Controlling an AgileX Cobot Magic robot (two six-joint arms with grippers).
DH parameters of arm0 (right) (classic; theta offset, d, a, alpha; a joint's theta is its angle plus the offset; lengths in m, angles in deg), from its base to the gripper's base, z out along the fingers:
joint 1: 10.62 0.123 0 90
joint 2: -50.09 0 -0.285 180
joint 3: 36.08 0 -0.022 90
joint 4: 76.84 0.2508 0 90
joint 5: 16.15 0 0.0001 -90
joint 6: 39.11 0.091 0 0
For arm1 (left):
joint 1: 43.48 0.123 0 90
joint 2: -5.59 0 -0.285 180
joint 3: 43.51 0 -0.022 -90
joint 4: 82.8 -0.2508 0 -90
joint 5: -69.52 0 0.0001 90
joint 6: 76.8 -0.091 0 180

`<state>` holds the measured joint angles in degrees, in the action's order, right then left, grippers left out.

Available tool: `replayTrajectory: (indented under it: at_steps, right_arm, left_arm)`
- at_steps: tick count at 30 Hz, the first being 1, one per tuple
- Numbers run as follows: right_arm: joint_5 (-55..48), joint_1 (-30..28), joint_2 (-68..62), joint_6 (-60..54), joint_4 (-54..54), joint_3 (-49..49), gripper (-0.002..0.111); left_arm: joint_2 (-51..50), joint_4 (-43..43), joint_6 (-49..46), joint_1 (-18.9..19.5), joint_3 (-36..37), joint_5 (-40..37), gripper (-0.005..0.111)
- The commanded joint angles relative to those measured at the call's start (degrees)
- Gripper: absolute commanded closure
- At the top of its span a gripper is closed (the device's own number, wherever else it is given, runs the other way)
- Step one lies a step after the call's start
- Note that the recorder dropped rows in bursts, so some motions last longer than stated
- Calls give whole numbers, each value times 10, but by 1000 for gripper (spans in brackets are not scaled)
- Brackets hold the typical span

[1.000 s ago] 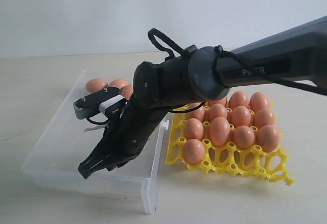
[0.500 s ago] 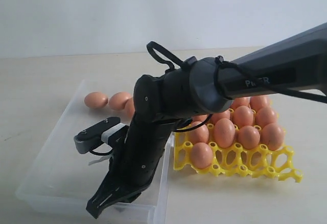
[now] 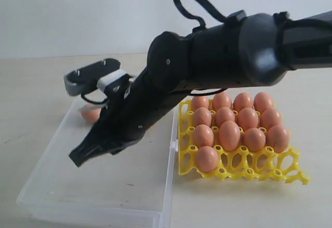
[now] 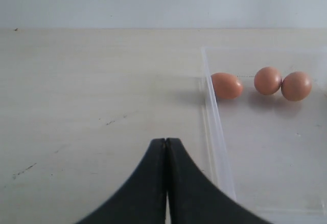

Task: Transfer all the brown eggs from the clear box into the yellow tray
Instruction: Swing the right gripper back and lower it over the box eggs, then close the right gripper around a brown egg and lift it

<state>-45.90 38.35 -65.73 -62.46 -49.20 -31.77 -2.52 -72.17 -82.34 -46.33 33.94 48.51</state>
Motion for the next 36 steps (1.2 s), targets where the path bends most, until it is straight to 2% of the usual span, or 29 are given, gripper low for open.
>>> replayTrajectory:
  at_steps: [1, 3, 5, 10, 15, 19, 27, 36]
  right_arm:
    - [58, -31, 16, 50, -14, -19, 68]
    - [78, -49, 10, 76, -23, -34, 58]
    - [92, -63, -3, 101, -41, -58, 53]
    - [53, -70, -47, 104, -90, -121, 53]
    - [-50, -73, -127, 96, -111, -228, 53]
    - [-108, -78, -197, 143, -118, -310, 53]
    - [-130, -84, -273, 216, -122, -410, 53]
    - [-141, -98, -303, 278, -118, -453, 53]
  left_arm:
    - [3, 1, -1, 1, -2, 2, 107]
    - [3, 1, -1, 1, -2, 2, 107]
    - [3, 1, -1, 1, -2, 2, 107]
    - [3, 1, -1, 1, -2, 2, 107]
    - [3, 1, -1, 1, -2, 2, 107]
    - [3, 1, -1, 1, -2, 2, 107]
    - [3, 1, -1, 1, -2, 2, 107]
    - [3, 1, -1, 1, -2, 2, 107]
